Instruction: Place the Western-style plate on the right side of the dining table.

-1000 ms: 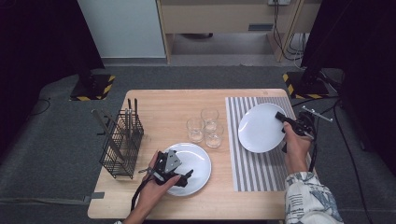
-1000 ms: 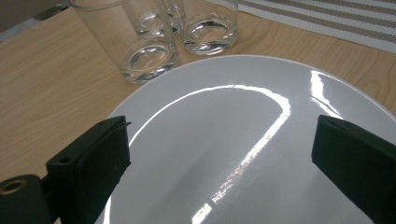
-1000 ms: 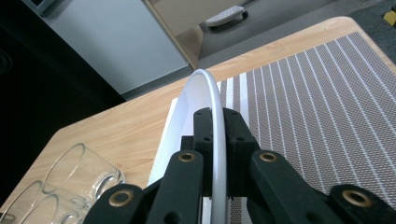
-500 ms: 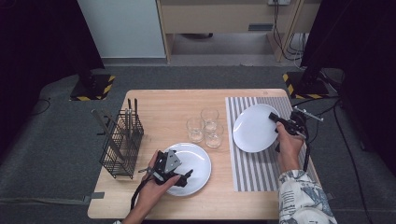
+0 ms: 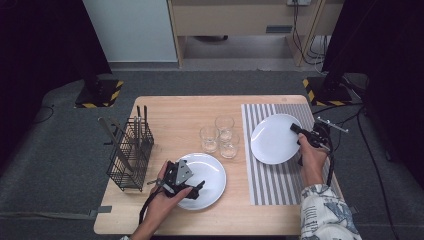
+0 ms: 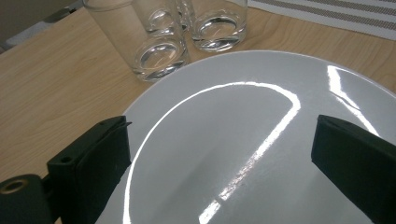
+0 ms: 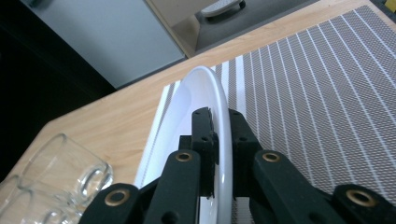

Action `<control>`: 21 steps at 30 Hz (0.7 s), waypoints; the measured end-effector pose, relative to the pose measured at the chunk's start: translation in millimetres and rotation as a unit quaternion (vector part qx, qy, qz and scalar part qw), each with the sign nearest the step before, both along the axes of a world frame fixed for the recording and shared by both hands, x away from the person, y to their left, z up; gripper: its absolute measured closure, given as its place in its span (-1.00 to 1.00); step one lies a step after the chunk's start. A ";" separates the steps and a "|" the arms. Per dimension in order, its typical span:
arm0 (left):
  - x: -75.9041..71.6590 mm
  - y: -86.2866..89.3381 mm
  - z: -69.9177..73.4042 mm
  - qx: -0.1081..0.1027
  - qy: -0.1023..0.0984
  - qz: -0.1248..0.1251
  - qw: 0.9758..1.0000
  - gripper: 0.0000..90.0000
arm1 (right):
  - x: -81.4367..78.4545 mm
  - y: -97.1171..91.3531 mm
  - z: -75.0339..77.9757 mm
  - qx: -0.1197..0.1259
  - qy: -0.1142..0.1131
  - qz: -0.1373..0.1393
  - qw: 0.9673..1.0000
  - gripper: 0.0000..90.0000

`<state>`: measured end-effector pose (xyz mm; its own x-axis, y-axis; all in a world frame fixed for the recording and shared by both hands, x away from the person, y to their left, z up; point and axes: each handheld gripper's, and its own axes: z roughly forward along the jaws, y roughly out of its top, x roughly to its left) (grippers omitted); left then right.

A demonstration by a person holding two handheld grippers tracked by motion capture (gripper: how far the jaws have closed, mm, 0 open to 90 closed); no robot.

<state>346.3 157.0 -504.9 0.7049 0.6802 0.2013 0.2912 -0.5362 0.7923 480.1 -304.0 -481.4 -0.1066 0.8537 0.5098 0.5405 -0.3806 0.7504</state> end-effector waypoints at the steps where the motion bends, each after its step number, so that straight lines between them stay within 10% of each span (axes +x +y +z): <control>1: 0.0 0.0 0.0 0.000 0.000 0.000 1.000 -0.91 | 0.0 0.0 0.0 0.000 0.000 0.000 1.000 0.86; 21: 5.2 -1.4 -3.6 0.010 0.007 0.016 1.000 -0.89 | -4.9 -19.7 -18.1 -0.015 0.018 0.007 1.000 0.74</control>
